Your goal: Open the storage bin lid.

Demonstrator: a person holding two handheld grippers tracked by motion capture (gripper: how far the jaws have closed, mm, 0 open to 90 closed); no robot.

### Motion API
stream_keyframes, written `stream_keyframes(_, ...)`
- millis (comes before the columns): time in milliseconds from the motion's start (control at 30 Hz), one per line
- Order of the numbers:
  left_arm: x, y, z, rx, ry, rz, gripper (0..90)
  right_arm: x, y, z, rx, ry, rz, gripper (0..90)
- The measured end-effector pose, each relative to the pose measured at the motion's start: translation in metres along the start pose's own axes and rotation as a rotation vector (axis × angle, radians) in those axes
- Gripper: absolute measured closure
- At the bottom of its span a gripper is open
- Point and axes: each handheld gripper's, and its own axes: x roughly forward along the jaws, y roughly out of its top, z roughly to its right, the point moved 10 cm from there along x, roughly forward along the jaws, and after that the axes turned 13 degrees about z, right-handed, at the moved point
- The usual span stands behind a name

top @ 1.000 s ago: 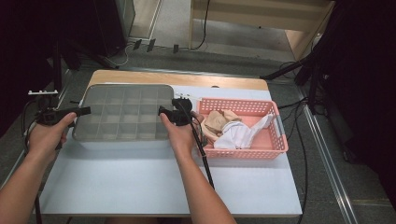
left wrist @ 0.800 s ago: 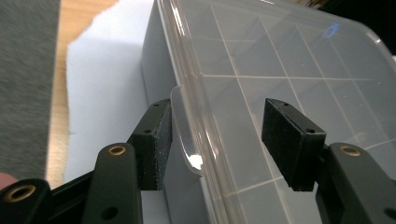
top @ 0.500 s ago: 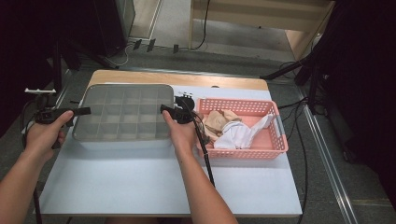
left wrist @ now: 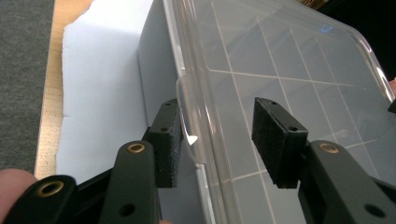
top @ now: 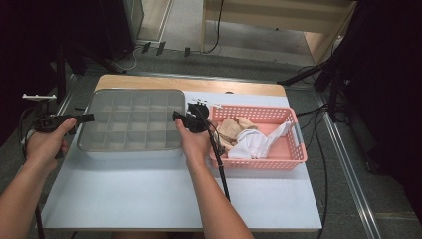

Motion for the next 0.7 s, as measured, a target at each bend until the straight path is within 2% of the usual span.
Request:
stream_keyframes(100,-0.001,0.002,0.001,-0.008,0.002,0.015,57.6,-0.002,0.001,-0.001,-0.007,-0.001,0.009,50.5)
stream_keyframes(333,-0.007,0.002,0.004,0.035,0.015,0.019,57.8,-0.007,0.002,-0.003,-0.009,-0.011,0.017,51.1)
stream_keyframes(433,-0.009,0.001,0.006,0.043,0.024,0.029,58.0,-0.008,0.002,-0.004,-0.004,-0.014,0.023,51.1)
stream_keyframes(500,-0.011,0.003,0.008,0.041,0.013,0.037,58.9,-0.01,0.003,-0.004,0.004,-0.016,0.026,51.1)
stream_keyframes(600,-0.013,0.007,0.012,0.044,0.016,0.07,59.8,-0.013,0.008,-0.006,0.013,-0.013,0.057,52.2)
stream_keyframes(700,-0.015,0.009,0.014,0.042,0.019,0.077,60.4,-0.015,0.011,-0.008,0.004,-0.01,0.074,52.5)
